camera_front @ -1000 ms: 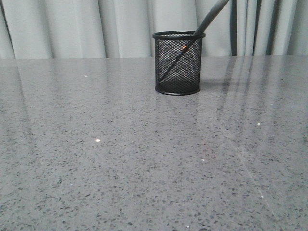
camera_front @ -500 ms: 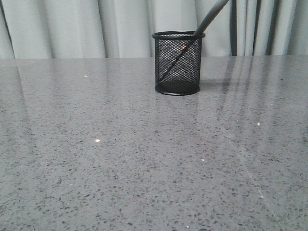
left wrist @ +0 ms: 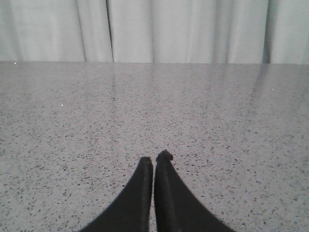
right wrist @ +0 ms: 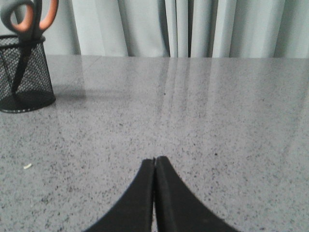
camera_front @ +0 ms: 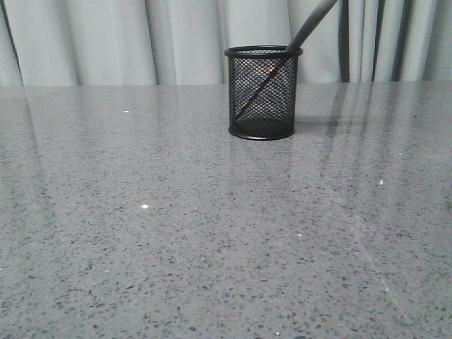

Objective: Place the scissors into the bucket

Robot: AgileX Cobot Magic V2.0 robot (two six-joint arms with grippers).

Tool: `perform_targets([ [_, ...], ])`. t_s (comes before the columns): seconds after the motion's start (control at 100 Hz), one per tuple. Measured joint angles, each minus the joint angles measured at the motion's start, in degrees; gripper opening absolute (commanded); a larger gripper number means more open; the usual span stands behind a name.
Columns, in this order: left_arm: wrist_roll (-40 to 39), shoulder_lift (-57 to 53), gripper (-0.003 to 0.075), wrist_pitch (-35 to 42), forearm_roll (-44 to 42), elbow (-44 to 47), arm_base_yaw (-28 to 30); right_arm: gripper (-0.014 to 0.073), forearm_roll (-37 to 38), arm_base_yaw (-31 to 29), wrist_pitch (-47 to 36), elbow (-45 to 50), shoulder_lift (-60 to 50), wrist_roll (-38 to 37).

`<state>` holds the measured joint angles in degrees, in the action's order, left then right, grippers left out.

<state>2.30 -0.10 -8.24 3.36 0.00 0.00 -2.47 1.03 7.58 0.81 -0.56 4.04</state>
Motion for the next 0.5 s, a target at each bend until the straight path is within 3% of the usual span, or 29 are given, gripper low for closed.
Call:
perform_targets([
  [0.5,0.0,0.0,-0.0020,0.0,0.0,0.0,0.0,-0.0046,1.1,0.0,0.3,0.0,0.0,-0.7],
])
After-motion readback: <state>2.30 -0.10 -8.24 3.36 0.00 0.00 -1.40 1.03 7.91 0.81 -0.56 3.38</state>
